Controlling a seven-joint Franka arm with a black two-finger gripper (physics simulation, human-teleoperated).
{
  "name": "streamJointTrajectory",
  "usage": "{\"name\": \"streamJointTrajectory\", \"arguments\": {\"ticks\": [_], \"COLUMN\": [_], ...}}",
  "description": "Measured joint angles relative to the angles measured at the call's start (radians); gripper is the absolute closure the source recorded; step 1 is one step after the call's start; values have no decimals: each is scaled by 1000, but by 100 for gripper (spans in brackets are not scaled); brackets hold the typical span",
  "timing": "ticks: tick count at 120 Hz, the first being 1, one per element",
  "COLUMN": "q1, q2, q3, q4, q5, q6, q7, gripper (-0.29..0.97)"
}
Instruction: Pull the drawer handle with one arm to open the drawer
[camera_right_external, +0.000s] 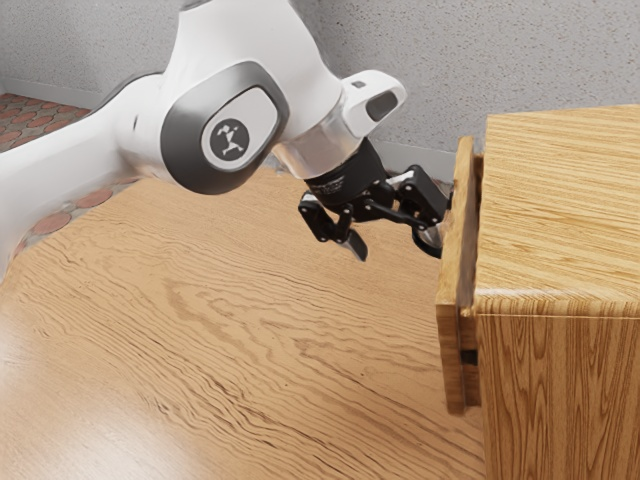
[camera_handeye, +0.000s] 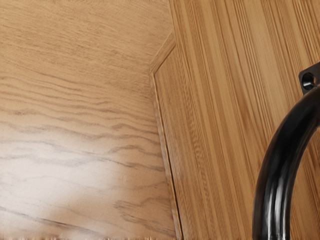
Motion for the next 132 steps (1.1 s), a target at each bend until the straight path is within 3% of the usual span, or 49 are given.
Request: {"name": "streamJointTrajectory", "arguments": {"ticks": [33,59,89,132], "q1": [-14,3,6,-49], "q2": [-82,-88,-241,-231], "q3": [82,91,128,141], "q4": [-61,-73,-222,-220], "q5": [17,16,29,34], "q6": [3,30,41,74], "q7": [-2,-3,-2,-3], "gripper": [0,0,0,0]}}
